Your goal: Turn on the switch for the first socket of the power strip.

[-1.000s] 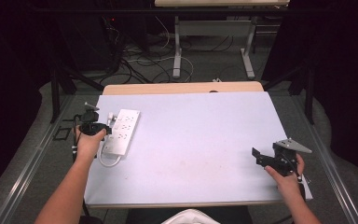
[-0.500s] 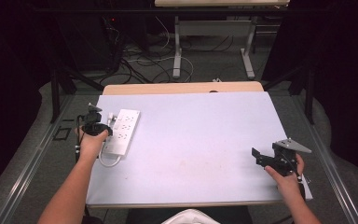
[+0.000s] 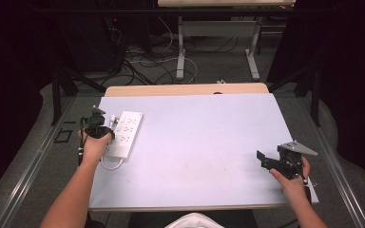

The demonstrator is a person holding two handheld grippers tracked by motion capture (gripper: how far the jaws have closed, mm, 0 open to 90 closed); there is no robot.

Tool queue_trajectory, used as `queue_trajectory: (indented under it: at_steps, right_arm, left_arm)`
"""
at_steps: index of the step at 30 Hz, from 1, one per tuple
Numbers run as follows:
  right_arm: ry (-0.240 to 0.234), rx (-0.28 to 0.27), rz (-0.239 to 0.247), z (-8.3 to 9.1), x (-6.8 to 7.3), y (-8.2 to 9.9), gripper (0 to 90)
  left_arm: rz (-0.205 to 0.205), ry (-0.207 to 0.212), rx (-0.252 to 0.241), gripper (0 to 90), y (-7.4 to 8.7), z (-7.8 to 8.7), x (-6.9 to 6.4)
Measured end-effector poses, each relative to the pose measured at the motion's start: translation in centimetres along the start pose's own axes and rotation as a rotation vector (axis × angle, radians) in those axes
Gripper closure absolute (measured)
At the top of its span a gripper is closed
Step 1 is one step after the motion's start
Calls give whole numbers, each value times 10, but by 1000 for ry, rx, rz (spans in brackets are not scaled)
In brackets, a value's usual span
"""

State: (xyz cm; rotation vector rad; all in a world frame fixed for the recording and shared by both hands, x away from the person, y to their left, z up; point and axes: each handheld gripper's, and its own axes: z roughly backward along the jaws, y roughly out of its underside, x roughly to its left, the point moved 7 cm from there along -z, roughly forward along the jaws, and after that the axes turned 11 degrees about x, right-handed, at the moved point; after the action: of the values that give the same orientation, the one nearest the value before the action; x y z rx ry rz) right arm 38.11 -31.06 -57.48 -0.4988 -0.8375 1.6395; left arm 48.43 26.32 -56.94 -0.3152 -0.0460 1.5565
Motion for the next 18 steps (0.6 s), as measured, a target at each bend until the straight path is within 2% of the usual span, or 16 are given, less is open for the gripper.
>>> queue_trajectory:
  at_steps: [4, 8, 18]
  right_arm:
    - [-3, -6, -1, 0, 0, 0, 119]
    - [-3, -6, 0, -1, 0, 0, 120]
    - [-3, -4, 1, -1, 0, 0, 124]
  left_arm:
    - [-4, -11, 10, 836, 1, -1, 1]
    - [0, 2, 8, 837, 1, -1, 1]
    - [5, 3, 8, 864, 1, -1, 1]
